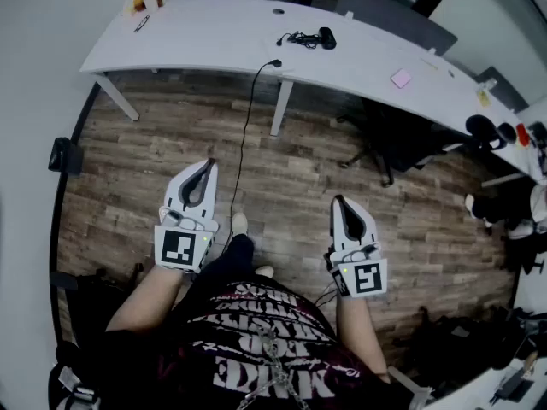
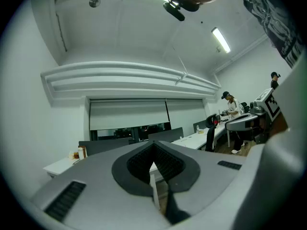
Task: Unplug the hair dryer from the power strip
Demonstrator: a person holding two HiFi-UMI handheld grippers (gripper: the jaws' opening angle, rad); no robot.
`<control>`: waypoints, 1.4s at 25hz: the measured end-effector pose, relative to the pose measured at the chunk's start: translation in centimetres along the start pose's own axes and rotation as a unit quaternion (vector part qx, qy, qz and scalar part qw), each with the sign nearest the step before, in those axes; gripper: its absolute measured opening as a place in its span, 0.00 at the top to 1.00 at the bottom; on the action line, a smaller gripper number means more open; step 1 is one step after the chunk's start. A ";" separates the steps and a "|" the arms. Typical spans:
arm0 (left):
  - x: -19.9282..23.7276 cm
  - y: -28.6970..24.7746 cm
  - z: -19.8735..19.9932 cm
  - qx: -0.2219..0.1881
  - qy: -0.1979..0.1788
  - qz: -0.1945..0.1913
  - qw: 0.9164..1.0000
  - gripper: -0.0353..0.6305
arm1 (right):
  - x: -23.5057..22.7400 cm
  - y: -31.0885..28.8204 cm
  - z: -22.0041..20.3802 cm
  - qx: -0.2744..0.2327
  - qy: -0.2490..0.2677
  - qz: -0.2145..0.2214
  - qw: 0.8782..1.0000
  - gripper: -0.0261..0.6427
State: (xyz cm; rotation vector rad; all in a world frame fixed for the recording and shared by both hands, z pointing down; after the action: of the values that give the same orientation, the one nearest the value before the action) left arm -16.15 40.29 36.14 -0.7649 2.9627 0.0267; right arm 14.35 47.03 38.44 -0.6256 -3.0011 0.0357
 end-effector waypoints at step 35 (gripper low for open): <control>9.2 -15.3 -0.9 -0.003 0.017 -0.032 0.999 0.91 | -5.0 -14.6 2.9 -0.003 0.004 0.000 1.000 0.91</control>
State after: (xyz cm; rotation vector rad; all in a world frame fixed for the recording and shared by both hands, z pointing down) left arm -16.85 22.46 36.34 -0.8699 2.9681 0.0199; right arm 12.88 31.65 35.79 -0.6265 -2.9953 0.0239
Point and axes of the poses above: the fingertips, and each gripper's own axes: y backward along the fingers, x to its left, z out of its top, the point moved 8 cm from there along y, backward along the fingers, and after that the axes turned 2 degrees about y, right-handed, at the moved point
